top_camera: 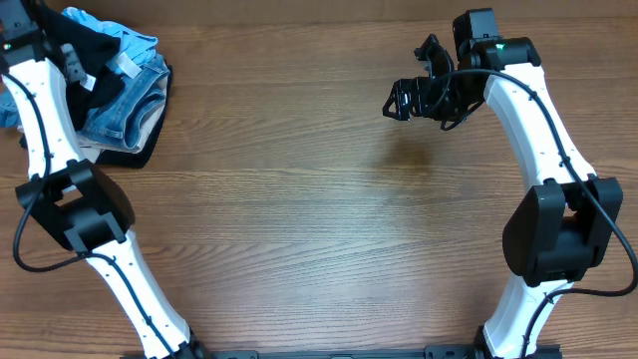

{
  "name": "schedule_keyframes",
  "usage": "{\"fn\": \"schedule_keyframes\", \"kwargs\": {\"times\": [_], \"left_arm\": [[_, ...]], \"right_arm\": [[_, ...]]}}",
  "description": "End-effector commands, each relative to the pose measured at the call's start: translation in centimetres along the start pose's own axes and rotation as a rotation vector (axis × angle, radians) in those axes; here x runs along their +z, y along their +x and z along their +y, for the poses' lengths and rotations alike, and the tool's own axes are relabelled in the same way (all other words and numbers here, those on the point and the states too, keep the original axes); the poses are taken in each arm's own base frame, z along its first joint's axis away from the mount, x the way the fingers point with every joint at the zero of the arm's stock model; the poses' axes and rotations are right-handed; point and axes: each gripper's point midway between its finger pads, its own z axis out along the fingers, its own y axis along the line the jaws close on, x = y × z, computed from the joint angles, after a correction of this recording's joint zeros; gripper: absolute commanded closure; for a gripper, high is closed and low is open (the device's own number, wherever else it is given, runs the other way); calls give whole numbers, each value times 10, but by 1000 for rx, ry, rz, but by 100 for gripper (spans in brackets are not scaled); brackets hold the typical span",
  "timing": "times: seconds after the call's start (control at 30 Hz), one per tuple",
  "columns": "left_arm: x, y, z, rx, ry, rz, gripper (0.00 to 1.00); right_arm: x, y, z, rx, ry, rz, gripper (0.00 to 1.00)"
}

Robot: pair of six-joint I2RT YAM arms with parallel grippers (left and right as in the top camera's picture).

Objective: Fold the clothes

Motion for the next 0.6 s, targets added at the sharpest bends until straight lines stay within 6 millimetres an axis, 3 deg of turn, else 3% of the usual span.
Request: {"fn": "schedule_keyframes", "kwargs": {"times": [0.0, 0.17, 0.33, 0.43, 0.5, 0.57], "left_arm": [[-81, -59, -20, 11, 92, -210, 94], [-84, -73, -24, 28, 94, -269, 91], [-65, -70, -29, 28, 94, -267, 91], [-26, -59, -40, 35, 95, -238, 89], [14, -38, -50, 48, 94, -182, 84], [39, -20, -56, 49, 94, -134, 81]], "right_arm": [[-14, -8, 12, -24, -13, -42, 0], [-13, -8, 11, -24, -13, -41, 0], [-13, -8, 11, -23, -13, -41, 0], [-13, -8, 11, -23, -13, -41, 0], [-13, -8, 11, -23, -13, -40, 0], [-13, -8, 11, -23, -13, -40, 0]]}}
